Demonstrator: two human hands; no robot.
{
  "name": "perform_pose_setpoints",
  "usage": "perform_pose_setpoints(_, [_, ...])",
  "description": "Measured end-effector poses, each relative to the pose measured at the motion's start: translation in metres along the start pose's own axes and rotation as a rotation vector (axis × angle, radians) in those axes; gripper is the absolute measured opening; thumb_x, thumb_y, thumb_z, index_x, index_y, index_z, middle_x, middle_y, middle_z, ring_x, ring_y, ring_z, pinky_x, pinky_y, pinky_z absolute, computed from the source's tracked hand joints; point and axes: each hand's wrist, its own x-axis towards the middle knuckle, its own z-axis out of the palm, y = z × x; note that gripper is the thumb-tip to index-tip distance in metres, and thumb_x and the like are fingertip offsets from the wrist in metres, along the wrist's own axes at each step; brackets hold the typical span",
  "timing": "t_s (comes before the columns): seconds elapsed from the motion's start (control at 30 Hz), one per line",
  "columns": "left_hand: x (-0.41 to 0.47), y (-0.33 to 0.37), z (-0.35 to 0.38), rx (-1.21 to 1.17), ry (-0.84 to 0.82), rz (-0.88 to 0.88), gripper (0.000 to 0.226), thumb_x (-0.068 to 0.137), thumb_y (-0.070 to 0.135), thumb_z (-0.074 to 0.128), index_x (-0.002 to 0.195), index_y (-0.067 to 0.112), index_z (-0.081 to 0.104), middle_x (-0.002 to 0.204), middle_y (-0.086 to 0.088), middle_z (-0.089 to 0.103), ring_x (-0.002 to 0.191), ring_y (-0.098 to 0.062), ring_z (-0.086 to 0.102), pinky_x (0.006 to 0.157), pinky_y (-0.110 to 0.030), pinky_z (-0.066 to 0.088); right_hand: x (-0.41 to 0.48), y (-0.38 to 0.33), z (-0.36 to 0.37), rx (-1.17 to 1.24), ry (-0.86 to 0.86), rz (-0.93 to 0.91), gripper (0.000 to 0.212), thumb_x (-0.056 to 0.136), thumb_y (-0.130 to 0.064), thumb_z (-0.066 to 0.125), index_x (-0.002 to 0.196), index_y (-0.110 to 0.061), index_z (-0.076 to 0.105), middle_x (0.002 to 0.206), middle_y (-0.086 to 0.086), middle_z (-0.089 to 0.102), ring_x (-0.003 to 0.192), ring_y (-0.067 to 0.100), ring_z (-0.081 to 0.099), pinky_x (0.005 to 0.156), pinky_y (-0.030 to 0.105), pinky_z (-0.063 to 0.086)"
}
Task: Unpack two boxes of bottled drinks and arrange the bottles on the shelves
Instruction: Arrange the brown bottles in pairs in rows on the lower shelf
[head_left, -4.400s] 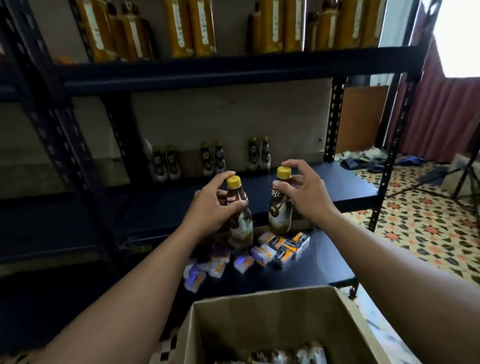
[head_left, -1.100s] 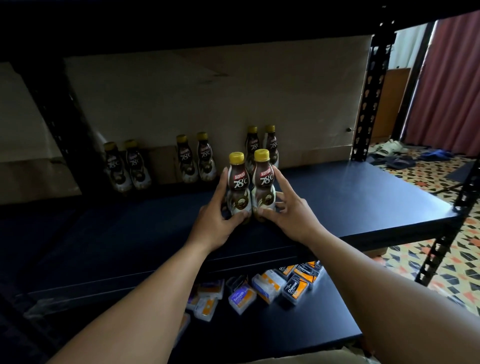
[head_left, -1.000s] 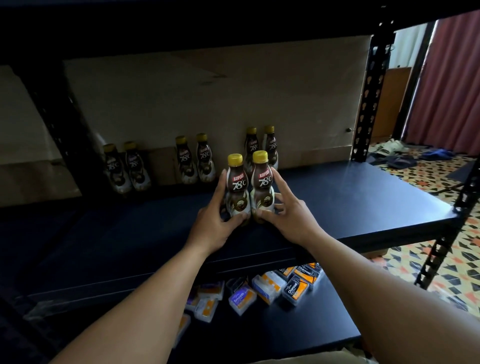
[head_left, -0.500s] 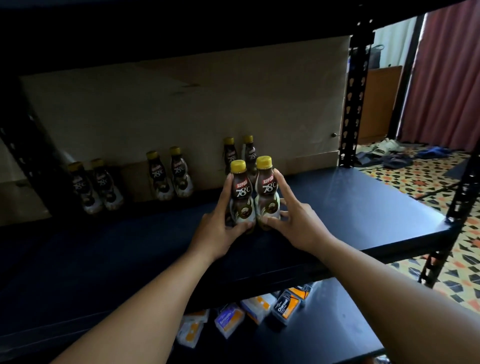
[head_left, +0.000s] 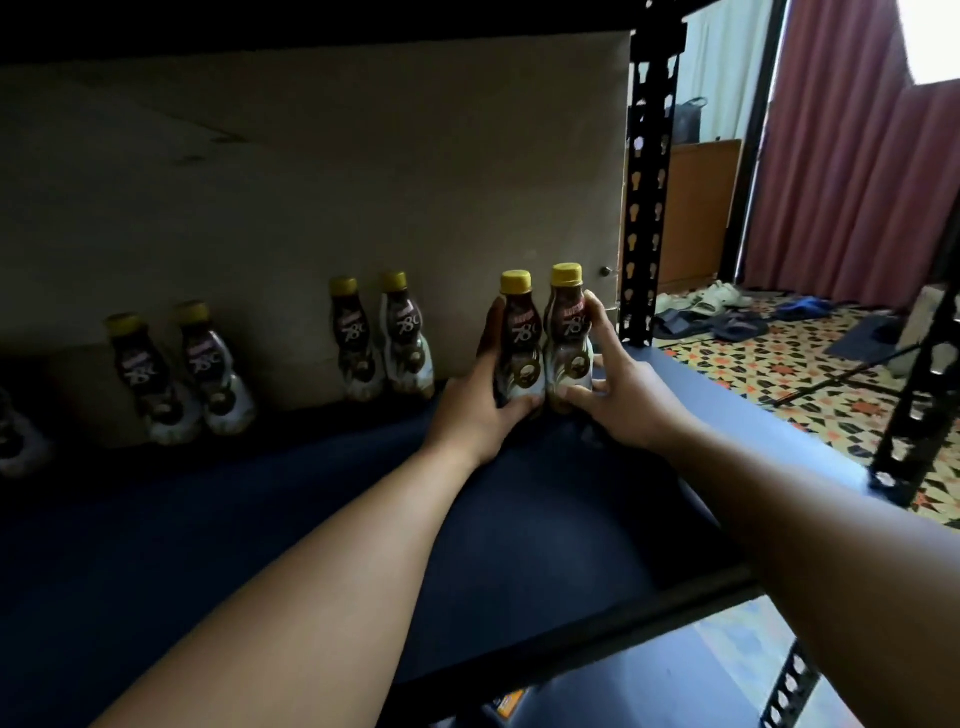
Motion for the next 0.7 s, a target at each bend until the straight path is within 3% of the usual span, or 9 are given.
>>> perform_pose_setpoints(0.07, [0.016, -0.002, 0.008, 0.019, 0.002, 0.006, 0.1, 0.091, 0.043, 0.071, 0.158, 0.049, -0.003, 0.147, 0.008, 0.055, 0.127, -0.019, 0.058, 0.092, -0.02, 0.042, 0.016, 0.011, -0.001, -0.01, -0.014, 0.008, 0.113, 0.094, -0.03, 0.073, 0.141, -0.075, -0.018, 0.118, 0.01, 0.072, 0.096, 0.028, 0.073, 0.092, 0.051, 0.058])
perform_pose_setpoints(0.17, [0.036, -0.006, 0.013, 0.003, -0.009, 0.017, 0.107, 0.091, 0.045, 0.07, 0.142, 0.067, -0.022, 0.157, 0.008, 0.043, 0.135, -0.025, 0.052, 0.102, -0.034, 0.047, 0.037, 0.025, 0.001, 0.014, -0.02, 0.004, 0.113, 0.093, -0.026, 0.072, 0.14, -0.077, -0.018, 0.117, 0.016, 0.073, 0.095, 0.031, 0.074, 0.091, 0.054, 0.058])
perform_pose_setpoints(0.27, [0.052, -0.012, 0.018, -0.043, -0.003, 0.012, 0.113, 0.09, 0.034, 0.074, 0.138, 0.073, -0.021, 0.161, 0.007, 0.036, 0.143, -0.026, 0.043, 0.115, -0.042, 0.039, 0.053, 0.034, 0.003, 0.011, -0.006, 0.0, 0.111, 0.093, -0.027, 0.072, 0.142, -0.075, -0.016, 0.121, 0.014, 0.071, 0.097, 0.03, 0.074, 0.094, 0.053, 0.058])
perform_pose_setpoints(0.37, [0.064, -0.017, 0.023, -0.058, 0.037, 0.013, 0.114, 0.089, 0.029, 0.075, 0.137, 0.075, -0.017, 0.16, 0.01, 0.038, 0.141, -0.025, 0.045, 0.116, -0.039, 0.037, 0.067, 0.04, 0.006, -0.01, 0.0, 0.011, 0.11, 0.094, -0.028, 0.072, 0.143, -0.074, -0.015, 0.123, 0.012, 0.071, 0.1, 0.029, 0.072, 0.097, 0.051, 0.056])
perform_pose_setpoints(0.47, [0.072, -0.021, 0.027, -0.075, 0.064, 0.022, 0.115, 0.089, 0.026, 0.076, 0.139, 0.075, -0.016, 0.158, 0.014, 0.039, 0.139, -0.023, 0.048, 0.116, -0.044, 0.039, 0.076, 0.046, 0.01, 0.018, 0.014, 0.008, 0.111, 0.093, -0.027, 0.072, 0.142, -0.076, -0.014, 0.124, 0.008, 0.071, 0.103, 0.028, 0.072, 0.099, 0.051, 0.054])
perform_pose_setpoints(0.53, [0.076, -0.026, 0.03, -0.128, 0.039, 0.031, 0.116, 0.088, 0.022, 0.076, 0.142, 0.072, -0.013, 0.153, 0.027, 0.031, 0.142, -0.014, 0.042, 0.119, -0.042, 0.035, 0.077, 0.05, 0.012, 0.046, 0.012, 0.004, 0.111, 0.093, -0.026, 0.073, 0.14, -0.078, -0.013, 0.124, 0.003, 0.072, 0.106, 0.025, 0.071, 0.101, 0.05, 0.053])
perform_pose_setpoints(0.6, [0.078, -0.032, 0.033, -0.17, 0.019, 0.056, 0.118, 0.087, 0.019, 0.078, 0.146, 0.069, -0.01, 0.148, 0.043, 0.018, 0.144, -0.001, 0.031, 0.122, -0.037, 0.029, 0.075, 0.051, 0.012, 0.077, 0.013, 0.004, 0.114, 0.09, -0.027, 0.076, 0.139, -0.079, -0.013, 0.137, -0.004, 0.066, 0.119, 0.021, 0.067, 0.108, 0.046, 0.049])
perform_pose_setpoints(0.7, [0.08, -0.036, 0.035, -0.186, 0.018, 0.092, 0.119, 0.085, 0.013, 0.079, 0.153, 0.058, -0.008, 0.141, 0.054, 0.009, 0.132, 0.029, 0.02, 0.115, -0.012, 0.022, 0.073, 0.049, 0.011, 0.06, 0.034, 0.016, 0.118, 0.087, -0.027, 0.081, 0.146, -0.071, -0.011, 0.149, -0.006, 0.056, 0.125, 0.018, 0.063, 0.111, 0.041, 0.046])
